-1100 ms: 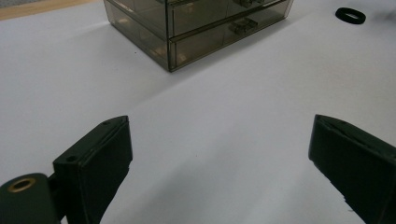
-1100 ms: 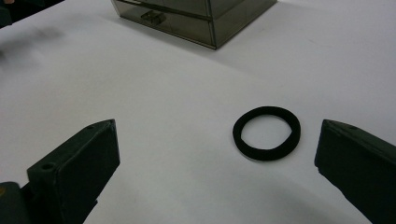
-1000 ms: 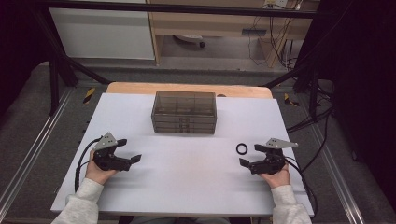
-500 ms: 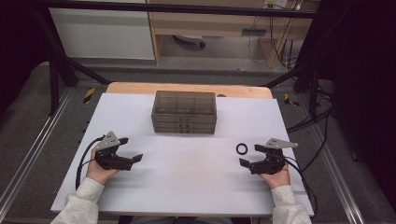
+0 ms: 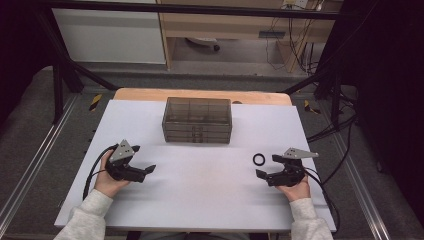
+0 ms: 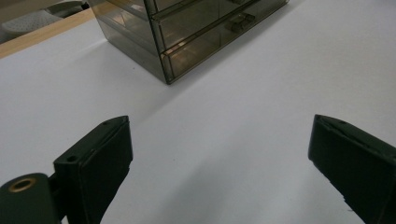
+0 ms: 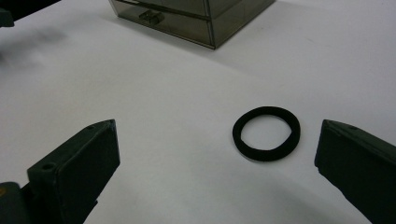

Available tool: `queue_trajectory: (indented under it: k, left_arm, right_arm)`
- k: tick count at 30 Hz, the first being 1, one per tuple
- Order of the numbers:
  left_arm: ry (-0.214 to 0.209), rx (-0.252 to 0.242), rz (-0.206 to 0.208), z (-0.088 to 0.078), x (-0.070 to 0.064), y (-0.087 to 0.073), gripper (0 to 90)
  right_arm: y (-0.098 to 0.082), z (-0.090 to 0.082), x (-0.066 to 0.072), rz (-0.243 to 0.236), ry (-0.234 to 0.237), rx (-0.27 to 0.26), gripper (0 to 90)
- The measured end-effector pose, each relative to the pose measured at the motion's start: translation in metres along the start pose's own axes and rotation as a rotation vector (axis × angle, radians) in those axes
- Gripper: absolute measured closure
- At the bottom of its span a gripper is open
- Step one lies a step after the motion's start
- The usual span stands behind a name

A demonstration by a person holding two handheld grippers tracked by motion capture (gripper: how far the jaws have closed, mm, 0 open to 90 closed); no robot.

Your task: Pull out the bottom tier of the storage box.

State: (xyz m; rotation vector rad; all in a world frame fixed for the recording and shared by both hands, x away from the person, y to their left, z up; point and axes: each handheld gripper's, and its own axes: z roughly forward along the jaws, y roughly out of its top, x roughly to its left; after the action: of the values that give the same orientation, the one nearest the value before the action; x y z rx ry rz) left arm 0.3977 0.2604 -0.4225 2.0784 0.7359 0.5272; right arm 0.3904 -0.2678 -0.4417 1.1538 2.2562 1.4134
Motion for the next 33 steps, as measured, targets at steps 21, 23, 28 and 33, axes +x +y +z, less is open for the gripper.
queue_trajectory:
  k: [21,23,28,33]
  left_arm:
    - [0.012,0.054,0.155,0.019,-0.017,0.015,6.7]
    - [0.01,0.054,0.165,0.021,-0.019,0.015,6.8]
    - [0.02,0.07,0.208,0.026,-0.024,0.018,7.0]
    - [0.018,0.065,0.221,0.029,-0.026,0.021,7.4]
  right_arm:
    - [0.0,0.002,0.001,-0.002,-0.004,0.009,0.4]
    - [0.0,0.002,0.001,-0.001,-0.004,0.009,0.4]
    - [0.0,0.002,0.001,0.001,-0.005,0.009,0.5]
    - [0.0,0.002,0.001,-0.003,-0.006,0.008,0.4]
